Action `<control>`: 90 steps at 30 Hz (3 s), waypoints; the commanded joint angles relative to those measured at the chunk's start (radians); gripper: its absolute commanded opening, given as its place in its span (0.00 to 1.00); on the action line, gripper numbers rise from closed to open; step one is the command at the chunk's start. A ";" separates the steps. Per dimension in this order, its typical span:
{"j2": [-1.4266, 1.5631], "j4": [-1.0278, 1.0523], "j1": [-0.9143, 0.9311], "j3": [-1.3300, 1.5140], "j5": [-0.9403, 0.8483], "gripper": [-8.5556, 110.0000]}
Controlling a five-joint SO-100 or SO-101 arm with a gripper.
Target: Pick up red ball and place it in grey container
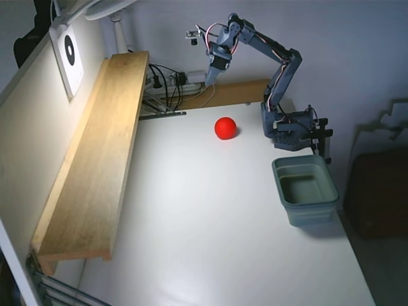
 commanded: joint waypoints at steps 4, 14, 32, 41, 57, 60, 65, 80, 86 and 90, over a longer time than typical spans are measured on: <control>0.029 0.006 0.010 0.014 0.002 0.05; 0.029 0.006 0.010 0.014 0.002 0.05; 0.029 0.006 0.010 0.014 0.002 0.05; 0.029 0.006 0.010 0.014 0.002 0.05; 0.029 0.006 0.069 0.014 0.002 0.39; 0.029 0.006 0.121 0.014 0.002 0.39; 0.029 0.006 0.202 0.014 0.002 0.39; 0.029 0.006 0.392 0.014 0.002 0.39; 0.029 0.006 0.504 0.014 0.002 0.39; 0.029 0.006 0.549 0.014 0.002 0.39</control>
